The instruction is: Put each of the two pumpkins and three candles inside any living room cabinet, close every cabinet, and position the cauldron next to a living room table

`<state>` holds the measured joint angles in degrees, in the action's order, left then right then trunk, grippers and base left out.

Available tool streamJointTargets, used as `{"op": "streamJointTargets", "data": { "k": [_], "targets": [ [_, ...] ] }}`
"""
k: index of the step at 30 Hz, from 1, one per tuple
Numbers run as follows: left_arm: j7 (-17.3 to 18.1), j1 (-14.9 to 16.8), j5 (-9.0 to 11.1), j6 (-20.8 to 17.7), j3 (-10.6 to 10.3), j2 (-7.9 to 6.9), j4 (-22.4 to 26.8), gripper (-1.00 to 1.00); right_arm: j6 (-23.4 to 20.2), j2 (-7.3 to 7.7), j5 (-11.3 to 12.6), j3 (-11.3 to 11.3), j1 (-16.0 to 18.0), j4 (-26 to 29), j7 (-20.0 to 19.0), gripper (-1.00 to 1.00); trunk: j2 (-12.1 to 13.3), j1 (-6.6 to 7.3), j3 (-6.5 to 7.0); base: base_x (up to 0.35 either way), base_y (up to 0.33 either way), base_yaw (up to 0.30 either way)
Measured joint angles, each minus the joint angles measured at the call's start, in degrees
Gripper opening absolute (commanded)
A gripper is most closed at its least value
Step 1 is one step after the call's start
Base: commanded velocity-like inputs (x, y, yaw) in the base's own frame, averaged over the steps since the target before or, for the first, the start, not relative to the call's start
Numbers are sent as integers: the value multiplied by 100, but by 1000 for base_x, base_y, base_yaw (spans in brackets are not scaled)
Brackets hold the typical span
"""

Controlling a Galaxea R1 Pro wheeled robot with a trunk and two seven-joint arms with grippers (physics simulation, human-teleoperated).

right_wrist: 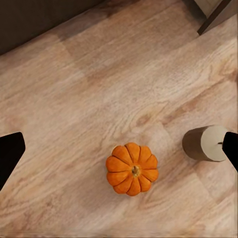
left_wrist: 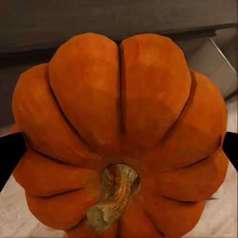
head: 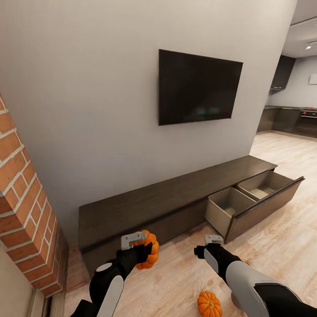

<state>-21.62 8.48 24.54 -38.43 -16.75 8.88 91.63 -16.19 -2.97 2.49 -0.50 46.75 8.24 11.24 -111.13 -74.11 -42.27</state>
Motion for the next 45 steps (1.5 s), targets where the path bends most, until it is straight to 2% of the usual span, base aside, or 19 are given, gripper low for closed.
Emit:
{"op": "streamJointTargets", "data": {
  "k": [3, 5, 9, 13, 17, 34, 36, 37, 38, 40, 42, 45],
  "targets": [
    [-5, 1, 6, 9, -57, 0, 54, -100, -223, 55, 2, -4, 0, 1, -7, 100, -39, -21, -17, 4, 0, 0],
    [-10, 0, 11, 12, -53, 0, 87, -100, -266, 138, 8, -6, 0, 0, -13, 100, -119, -65, -53, 1, 0, 0],
    [-17, 0, 5, 11, -28, 0, 100, -100, -283, 203, 6, -7, 0, -1, -16, 100, -279, -153, -125, 0, 0, 0],
    [-25, 0, 7, 17, -27, 0, 102, -100, -281, 222, 6, -2, 0, -1, -19, 100, -440, -241, -197, 0, 0, 0],
    [-279, 0, -6, 14, -32, 0, 102, -100, -260, 224, 0, 8, 0, -1, -29, 100, -600, -329, -269, 0, 0, 0],
    [-312, 0, 33, 14, -42, 8, 103, -100, -240, 324, -1, 14, 0, 1, -33, 100, -1282, -703, -574, 0, 0, 0],
    [-290, 0, 42, 13, -40, 3, 103, -100, -136, 334, 2, 16, 0, 5, -37, 100, -1362, -747, -610, 0, 0, 0],
    [-269, 0, 56, 18, -30, 1, 103, -100, 197, 339, 3, 17, 0, 1, -69, 100, -1402, -769, -628, 0, 0, 0],
    [-263, 0, 65, 18, -27, -1, 103, -100, 278, 340, 5, 16, 0, 0, -83, 100, -1442, -791, -646, 0, 0, 0],
    [-144, 0, 268, 26, -3, -10, 102, -100, 538, 341, 5, 15, 0, -1, -188, 100, -1523, -835, -682, 0, 0, 0],
    [7, -1, 416, 20, 72, -18, 103, -100, 598, 342, 6, 15, 0, -1, -226, 100, -1603, -878, -718, 0, 0, 0],
    [279, 0, 463, 4, 275, -118, 104, -100, 629, 342, 6, 15, 0, -2, -243, 100, -1723, -944, -772, 0, 0, 0]
  ]
}}
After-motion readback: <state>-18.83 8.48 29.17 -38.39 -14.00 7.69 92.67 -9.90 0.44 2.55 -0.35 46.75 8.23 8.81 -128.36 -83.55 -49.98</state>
